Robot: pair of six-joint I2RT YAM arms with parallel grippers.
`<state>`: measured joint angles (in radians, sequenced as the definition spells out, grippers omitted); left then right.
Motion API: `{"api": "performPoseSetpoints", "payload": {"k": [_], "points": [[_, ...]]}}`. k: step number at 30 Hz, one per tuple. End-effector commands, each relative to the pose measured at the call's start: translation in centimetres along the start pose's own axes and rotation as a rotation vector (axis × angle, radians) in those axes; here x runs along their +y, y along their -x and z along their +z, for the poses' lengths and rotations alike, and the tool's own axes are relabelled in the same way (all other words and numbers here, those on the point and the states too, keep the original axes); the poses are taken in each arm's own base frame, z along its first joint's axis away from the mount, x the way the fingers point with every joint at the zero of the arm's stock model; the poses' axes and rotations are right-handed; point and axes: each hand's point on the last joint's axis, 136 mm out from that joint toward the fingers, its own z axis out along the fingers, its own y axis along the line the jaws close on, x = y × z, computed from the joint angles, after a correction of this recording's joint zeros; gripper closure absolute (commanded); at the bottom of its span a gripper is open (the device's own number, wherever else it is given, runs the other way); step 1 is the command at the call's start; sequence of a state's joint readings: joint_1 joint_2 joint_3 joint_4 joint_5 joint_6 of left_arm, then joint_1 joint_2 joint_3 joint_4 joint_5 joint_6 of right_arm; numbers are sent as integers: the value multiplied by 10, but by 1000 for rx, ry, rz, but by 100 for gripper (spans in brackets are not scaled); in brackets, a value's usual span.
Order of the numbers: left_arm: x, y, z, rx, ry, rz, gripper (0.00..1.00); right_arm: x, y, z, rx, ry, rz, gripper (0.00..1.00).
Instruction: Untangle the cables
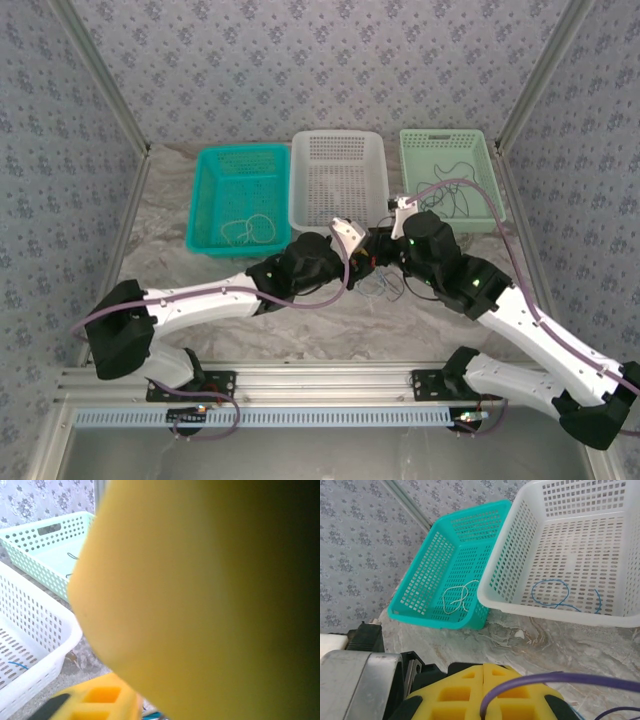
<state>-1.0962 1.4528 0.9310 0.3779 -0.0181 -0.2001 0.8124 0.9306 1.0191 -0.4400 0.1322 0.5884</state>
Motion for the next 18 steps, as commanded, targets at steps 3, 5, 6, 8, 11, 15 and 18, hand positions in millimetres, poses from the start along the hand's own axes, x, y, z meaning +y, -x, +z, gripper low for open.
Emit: {"api": "performPoseSetpoints", "payload": {"k": [3, 5, 6, 8, 11, 15, 18], "points": [[6, -4, 12, -10, 47, -10, 84, 23, 23, -11, -62, 70, 14, 100], [7, -8, 14, 0, 50, -4, 86, 24, 23, -11, -62, 73, 13, 100], [6, -10, 16, 3, 44, 1, 87, 25, 23, -11, -61, 79, 13, 100], [5, -13, 18, 3, 34, 4, 89, 27, 24, -12, -61, 90, 15, 100], [1, -14, 21, -17, 8, -1, 90, 29, 24, -12, -59, 97, 16, 100], [-6, -9, 17, -85, -40, -17, 79, 26, 25, -13, -65, 87, 22, 100], [-6, -11, 13, -109, -52, -17, 77, 21, 26, -15, -67, 72, 24, 100]]}}
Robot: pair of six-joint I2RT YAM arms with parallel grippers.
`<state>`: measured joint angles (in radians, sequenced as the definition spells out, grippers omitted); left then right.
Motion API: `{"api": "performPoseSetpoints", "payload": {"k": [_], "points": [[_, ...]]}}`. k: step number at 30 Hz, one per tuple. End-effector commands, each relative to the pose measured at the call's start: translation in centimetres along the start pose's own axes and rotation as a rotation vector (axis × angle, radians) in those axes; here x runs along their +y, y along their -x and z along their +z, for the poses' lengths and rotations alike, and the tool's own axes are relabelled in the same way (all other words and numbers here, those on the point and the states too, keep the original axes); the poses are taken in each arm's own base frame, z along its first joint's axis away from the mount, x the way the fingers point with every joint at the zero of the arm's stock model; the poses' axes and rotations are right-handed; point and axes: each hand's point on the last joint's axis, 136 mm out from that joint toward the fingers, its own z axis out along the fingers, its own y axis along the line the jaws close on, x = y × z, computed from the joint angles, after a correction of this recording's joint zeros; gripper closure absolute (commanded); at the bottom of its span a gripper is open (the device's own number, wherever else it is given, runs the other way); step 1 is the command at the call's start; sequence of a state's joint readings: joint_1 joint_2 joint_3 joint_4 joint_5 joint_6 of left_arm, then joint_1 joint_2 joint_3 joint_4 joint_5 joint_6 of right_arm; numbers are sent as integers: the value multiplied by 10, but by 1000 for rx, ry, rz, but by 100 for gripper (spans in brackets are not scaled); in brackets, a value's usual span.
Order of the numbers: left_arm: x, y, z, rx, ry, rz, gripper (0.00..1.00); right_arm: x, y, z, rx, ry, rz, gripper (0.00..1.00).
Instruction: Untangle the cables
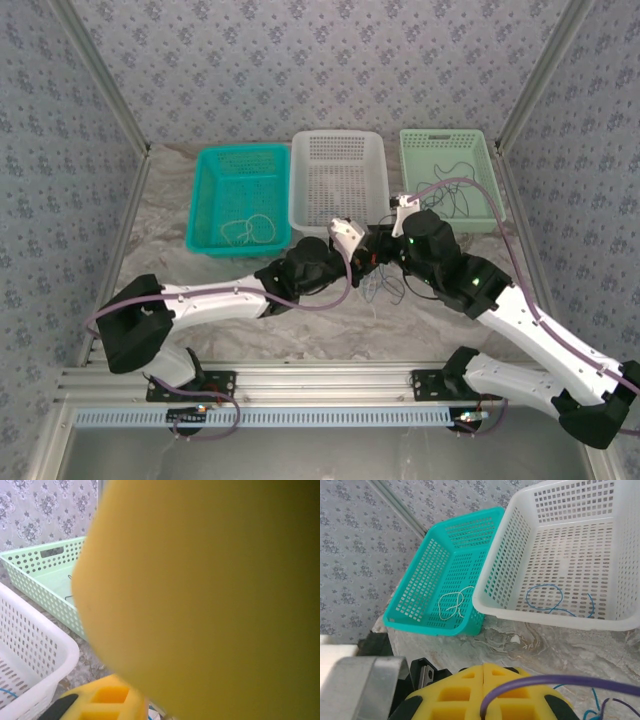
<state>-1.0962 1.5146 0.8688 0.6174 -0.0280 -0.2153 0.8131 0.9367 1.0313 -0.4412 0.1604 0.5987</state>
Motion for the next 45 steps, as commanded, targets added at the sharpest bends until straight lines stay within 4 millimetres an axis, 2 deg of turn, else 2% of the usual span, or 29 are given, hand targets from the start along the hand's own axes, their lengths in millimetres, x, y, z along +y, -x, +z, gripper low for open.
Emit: {"api": "performPoseSetpoints", "payload": {"k": [1, 5, 9, 17, 19, 24, 32, 37, 38, 40, 45], "points": [[-6, -15, 0, 7, -37, 1, 76, 21, 20, -15, -46, 85, 15, 100], [-6, -19, -7, 31, -34, 30, 71, 16, 19, -15, -39, 73, 17, 100], [-7, -18, -12, 33, -40, 79, 60, 20, 18, -13, -25, 97, 21, 100], [-5, -15, -1, 31, -26, 107, 58, 35, 15, -3, 4, 167, 36, 100], [-1, -14, 1, 25, -1, 107, 59, 37, 14, -2, 10, 173, 35, 100], [4, -23, 5, 47, 23, 95, 71, 35, 20, -7, -15, 158, 32, 100], [14, -59, 13, 140, 56, 70, 87, 37, 38, -15, -41, 152, 7, 100], [23, -78, 14, 176, 76, 83, 91, 34, 44, -21, -42, 140, -2, 100], [23, -79, 14, 178, 76, 85, 92, 31, 42, -20, -33, 133, -2, 100], [23, -82, 11, 174, 72, 83, 92, 34, 53, -28, -50, 144, 5, 100], [23, -85, 9, 177, 61, 87, 92, 28, 57, -31, -55, 127, 9, 100]]}}
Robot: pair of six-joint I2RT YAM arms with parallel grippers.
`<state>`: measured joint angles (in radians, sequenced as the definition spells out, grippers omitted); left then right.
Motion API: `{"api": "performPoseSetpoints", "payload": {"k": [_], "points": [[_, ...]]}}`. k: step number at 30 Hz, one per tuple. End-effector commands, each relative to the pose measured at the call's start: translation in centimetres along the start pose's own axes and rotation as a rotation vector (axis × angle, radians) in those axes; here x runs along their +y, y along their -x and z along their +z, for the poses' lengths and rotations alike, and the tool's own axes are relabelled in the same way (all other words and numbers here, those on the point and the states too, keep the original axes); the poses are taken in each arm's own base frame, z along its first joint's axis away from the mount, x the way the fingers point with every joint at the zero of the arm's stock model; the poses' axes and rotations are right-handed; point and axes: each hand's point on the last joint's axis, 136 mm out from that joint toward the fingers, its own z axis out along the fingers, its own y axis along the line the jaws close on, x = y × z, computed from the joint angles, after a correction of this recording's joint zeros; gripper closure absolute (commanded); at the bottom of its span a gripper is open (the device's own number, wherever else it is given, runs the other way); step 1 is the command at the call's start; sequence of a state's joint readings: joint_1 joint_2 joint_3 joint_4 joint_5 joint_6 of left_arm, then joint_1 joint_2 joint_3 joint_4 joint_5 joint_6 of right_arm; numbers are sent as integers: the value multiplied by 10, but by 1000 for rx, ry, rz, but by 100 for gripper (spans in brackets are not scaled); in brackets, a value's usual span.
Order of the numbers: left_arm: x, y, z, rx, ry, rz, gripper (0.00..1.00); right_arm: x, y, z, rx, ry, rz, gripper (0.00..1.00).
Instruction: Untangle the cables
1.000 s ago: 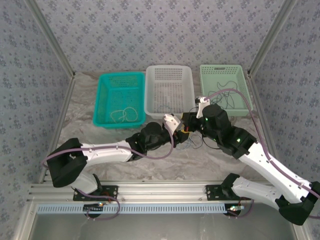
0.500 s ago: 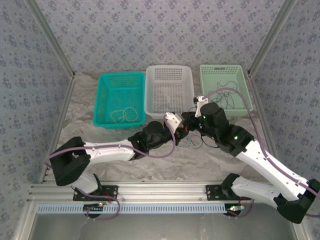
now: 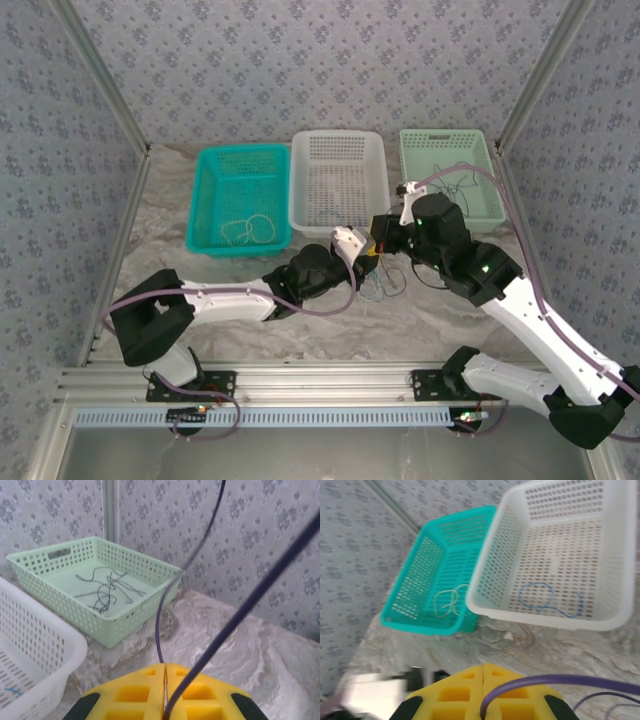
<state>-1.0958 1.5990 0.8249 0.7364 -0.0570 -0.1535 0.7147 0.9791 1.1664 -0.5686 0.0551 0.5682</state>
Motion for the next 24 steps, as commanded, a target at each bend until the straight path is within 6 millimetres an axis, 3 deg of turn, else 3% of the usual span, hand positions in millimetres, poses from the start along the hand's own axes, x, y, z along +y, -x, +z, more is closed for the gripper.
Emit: {"api": "performPoseSetpoints", "payload": {"k": [1, 5, 12, 20, 24], "points": [[8, -60, -1, 181, 19, 30, 92, 31, 36, -24, -100, 134, -1, 100], [5, -69, -1, 209, -4, 38, 91, 28, 49, -28, -122, 133, 6, 100], [21, -80, -8, 237, 75, 46, 91, 20, 68, -33, -137, 91, -25, 100], [32, -71, -23, 215, 117, 35, 89, -4, 85, -36, -132, -19, -84, 100], [40, -75, -25, 232, 149, 30, 87, 12, 111, -51, -178, 19, -116, 100]]}}
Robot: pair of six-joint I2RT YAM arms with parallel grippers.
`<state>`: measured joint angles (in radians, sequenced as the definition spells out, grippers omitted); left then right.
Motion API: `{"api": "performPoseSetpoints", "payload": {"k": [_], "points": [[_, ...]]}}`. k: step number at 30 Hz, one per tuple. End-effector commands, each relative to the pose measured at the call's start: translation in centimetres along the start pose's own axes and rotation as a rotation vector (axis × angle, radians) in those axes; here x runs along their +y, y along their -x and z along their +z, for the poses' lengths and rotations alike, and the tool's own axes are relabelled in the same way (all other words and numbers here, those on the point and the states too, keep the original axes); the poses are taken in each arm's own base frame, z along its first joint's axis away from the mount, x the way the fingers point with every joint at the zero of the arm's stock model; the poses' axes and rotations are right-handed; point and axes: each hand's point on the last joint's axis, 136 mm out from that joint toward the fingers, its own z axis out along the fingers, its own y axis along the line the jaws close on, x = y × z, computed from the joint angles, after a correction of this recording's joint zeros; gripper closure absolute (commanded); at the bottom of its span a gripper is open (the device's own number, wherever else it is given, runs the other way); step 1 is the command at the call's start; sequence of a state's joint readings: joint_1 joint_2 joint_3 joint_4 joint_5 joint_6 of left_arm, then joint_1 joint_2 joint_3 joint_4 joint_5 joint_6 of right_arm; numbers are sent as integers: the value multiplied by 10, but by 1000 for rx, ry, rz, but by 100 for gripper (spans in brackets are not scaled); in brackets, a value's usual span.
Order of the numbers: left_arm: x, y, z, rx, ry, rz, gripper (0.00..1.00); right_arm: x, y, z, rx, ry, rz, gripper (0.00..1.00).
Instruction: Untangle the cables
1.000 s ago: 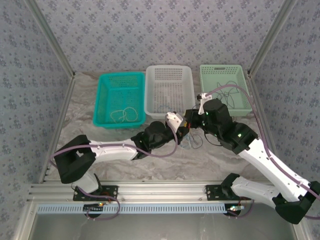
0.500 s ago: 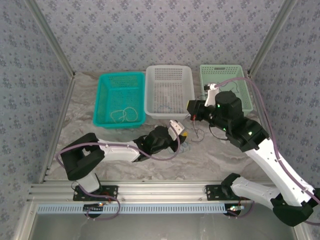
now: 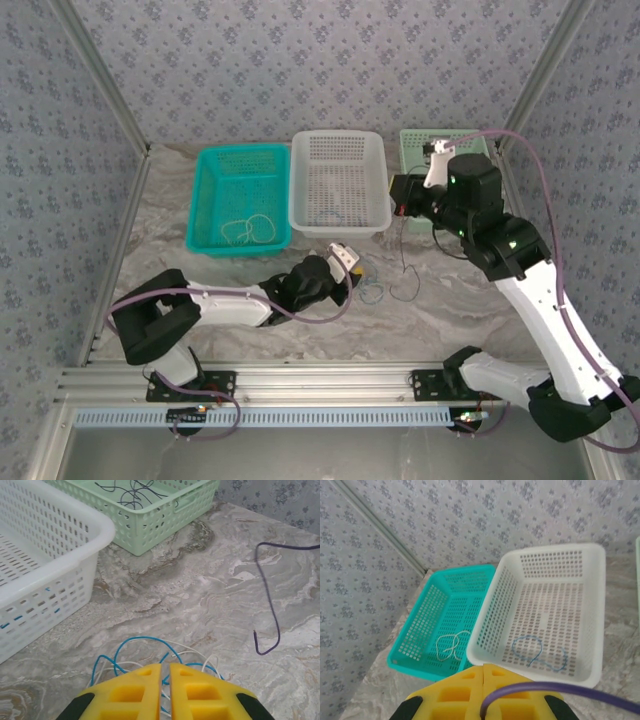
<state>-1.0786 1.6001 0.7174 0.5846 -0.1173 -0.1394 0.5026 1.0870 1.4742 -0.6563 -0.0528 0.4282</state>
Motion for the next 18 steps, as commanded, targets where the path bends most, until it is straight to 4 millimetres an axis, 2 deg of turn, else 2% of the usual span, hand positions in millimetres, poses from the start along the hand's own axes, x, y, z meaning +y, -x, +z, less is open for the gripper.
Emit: {"api": "performPoseSetpoints", "payload": {"k": [1, 4, 7, 12, 18], "points": [[9, 7, -4, -13, 34, -11, 87, 21, 28, -21, -48, 69, -61, 100], [9, 5, -2, -8, 33, -16, 86, 29, 39, -24, -58, 90, -86, 100], [9, 4, -2, -6, 35, -25, 86, 22, 48, -23, -64, 36, -137, 100], [14, 1, -5, 0, 55, -36, 83, -17, 65, -7, -64, -97, -184, 100], [17, 1, -15, -14, 68, -60, 83, -81, 87, 28, -77, -233, -211, 100]]}}
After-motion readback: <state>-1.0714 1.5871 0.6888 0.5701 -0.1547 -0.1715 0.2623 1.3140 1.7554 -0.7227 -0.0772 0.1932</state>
